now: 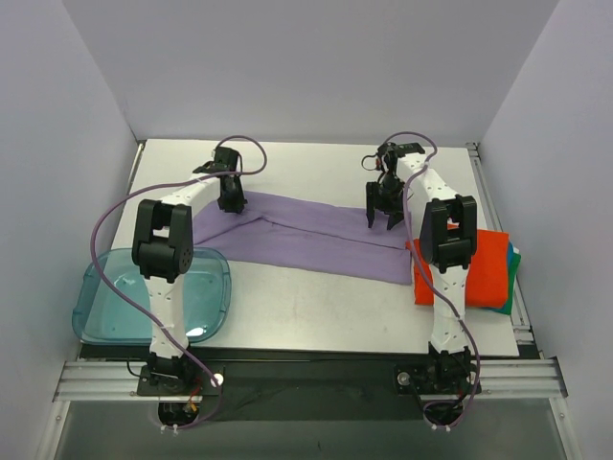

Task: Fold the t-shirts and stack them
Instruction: Fold the other side of the tshirt into a rectangle

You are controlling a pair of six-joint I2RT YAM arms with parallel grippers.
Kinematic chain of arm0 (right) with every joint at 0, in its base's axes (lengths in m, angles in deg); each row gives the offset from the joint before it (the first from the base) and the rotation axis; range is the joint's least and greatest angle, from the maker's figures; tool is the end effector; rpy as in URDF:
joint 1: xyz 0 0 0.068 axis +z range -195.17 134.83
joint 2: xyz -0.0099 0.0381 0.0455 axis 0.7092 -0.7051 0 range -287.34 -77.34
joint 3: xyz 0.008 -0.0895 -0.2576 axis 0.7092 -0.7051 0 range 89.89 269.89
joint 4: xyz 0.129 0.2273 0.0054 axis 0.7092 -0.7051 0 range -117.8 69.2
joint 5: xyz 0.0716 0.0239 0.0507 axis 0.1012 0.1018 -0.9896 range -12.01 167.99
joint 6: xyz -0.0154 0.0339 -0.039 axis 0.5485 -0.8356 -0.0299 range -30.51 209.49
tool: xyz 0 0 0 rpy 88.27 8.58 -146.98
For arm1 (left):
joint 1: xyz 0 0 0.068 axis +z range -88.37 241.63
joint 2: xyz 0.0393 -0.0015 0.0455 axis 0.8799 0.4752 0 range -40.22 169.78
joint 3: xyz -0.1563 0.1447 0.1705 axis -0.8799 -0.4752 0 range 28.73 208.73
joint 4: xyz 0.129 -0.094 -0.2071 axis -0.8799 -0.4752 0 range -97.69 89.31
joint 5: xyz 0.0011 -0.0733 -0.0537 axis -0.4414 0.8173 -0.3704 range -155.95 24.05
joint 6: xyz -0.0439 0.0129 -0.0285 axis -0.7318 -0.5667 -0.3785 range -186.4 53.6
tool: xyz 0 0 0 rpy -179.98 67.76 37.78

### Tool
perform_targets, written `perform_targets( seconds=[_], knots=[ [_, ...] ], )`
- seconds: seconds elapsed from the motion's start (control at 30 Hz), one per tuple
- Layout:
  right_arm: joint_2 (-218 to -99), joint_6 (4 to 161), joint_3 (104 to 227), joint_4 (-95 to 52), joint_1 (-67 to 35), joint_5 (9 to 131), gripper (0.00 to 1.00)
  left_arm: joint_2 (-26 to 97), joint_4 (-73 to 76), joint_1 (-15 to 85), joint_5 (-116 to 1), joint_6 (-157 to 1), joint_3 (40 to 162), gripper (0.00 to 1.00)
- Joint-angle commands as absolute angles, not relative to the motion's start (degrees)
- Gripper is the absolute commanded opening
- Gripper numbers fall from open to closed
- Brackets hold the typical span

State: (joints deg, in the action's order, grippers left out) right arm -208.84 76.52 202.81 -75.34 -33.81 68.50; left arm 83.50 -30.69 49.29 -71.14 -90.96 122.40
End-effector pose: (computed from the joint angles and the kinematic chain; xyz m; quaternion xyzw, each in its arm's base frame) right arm 0.4675 0.0998 0.1857 0.0018 0.9858 0.1108 0.1258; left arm 0.4534 -0.0958 0.1676 -0.1144 0.9583 -0.0402 0.2587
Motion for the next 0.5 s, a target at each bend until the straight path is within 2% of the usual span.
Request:
perform_targets(
  seconds=[0.0,0.13,0.47],
  knots=[
    [-204.43,77.27,202.21,-77.66,-33.39,68.59,0.52,85.64,-29.96,49.06,-70.87,-89.78,122.25,0.16],
    [-204.08,77.10,201.95,-77.75,-33.39,69.11,0.52,84.15,-29.43,49.15,-71.31,-89.69,121.81,0.00],
    [-206.18,75.69,199.49,-78.37,-33.39,69.21,0.52,78.79,-28.55,48.97,-71.23,-91.01,119.35,0.00]
  ],
)
